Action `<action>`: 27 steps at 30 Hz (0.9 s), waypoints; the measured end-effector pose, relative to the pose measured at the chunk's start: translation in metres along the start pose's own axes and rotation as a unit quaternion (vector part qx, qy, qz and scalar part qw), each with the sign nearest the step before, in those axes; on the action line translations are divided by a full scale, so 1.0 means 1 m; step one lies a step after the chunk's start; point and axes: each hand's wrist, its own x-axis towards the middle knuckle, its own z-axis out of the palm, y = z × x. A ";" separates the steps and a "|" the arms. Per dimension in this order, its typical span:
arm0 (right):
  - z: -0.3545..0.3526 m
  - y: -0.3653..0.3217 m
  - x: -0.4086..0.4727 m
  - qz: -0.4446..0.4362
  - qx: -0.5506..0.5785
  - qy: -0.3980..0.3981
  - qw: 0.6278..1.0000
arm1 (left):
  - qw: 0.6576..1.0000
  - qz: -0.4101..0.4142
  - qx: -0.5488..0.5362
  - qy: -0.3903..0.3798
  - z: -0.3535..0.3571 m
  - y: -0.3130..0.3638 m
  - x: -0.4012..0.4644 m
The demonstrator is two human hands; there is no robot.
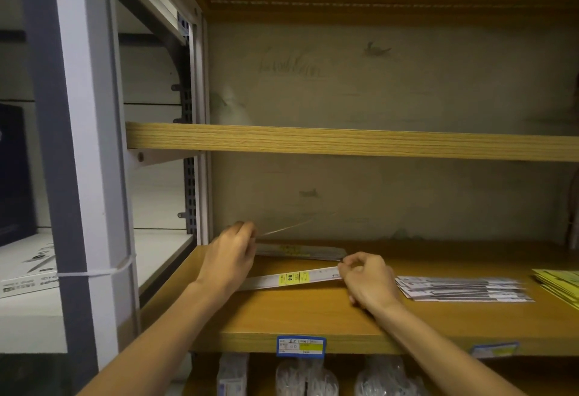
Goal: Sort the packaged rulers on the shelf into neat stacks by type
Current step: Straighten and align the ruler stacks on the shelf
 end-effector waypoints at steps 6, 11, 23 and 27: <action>0.001 0.004 0.001 -0.042 -0.059 0.008 0.997 | 1.000 0.003 0.000 -0.003 0.001 0.000 0.001; 0.004 0.006 0.003 -0.051 -0.080 0.017 0.995 | 1.000 0.014 -0.001 -0.003 0.002 0.001 0.000; 0.008 0.011 0.004 -0.067 -0.129 0.010 0.989 | 1.000 0.012 0.001 -0.003 0.004 -0.002 -0.001; 0.003 0.009 0.008 -0.079 -0.113 0.029 0.990 | 1.000 0.014 0.002 0.000 0.003 -0.002 -0.002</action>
